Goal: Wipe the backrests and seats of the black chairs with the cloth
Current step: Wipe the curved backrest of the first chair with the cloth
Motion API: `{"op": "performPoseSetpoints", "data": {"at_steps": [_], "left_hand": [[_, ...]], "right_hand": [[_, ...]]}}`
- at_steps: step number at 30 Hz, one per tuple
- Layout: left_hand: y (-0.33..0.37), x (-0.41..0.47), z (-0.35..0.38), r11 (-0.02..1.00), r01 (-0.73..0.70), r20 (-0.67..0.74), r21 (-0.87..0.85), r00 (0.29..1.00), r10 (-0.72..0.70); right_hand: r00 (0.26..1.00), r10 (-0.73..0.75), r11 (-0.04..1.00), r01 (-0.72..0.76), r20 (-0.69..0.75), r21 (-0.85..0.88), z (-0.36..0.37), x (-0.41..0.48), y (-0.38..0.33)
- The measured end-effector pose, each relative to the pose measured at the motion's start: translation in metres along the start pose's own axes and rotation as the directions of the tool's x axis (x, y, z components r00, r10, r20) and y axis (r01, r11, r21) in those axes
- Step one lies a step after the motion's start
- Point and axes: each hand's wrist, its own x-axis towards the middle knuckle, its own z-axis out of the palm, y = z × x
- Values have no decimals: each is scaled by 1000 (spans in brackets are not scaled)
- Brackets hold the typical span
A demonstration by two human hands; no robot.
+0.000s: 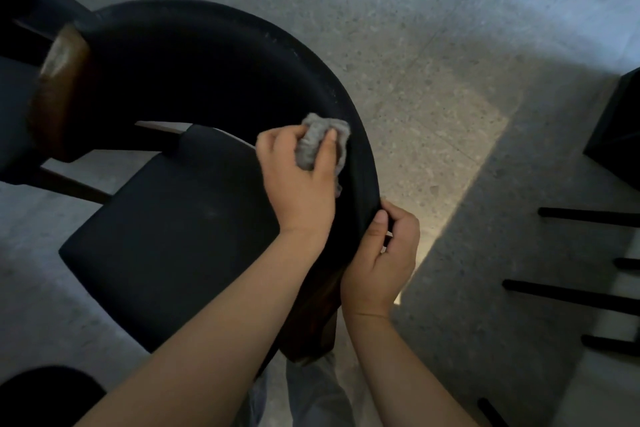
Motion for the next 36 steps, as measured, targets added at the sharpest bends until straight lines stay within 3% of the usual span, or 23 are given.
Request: {"op": "performPoseSetpoints", "data": {"at_steps": [7,14,17,19,21,26,31,36], "left_hand": [[-9,-7,-1,991,-131,107,37,986,126],[-38,-8,13,999,-23,36,46,999,21],[-65,-10,14,985,155,54,70,986,-159],[-86,-13,10,933,344,112,102,928,-355],[-96,-15,2,898,425,139,111,888,-438],[-61,-11,-12,984,149,97,-100,985,-139],[-26,-8,-6,982,-152,171,-111,971,170],[-29,-7,3,988,-133,171,-74,975,144]], "right_hand": [[999,-32,999,32,17,11,-1,1,3],[999,-34,999,34,5,12,0,1,3],[999,-53,998,53,1,20,1,0,1],[999,-51,999,51,-2,7,0,0,2],[999,-49,999,49,-6,-2,1,0,2],[998,-58,998,58,-15,-12,1,0,2],[999,-44,999,43,-19,-23,1,1,2],[999,-33,999,32,-15,-27,1,1,2]]}}
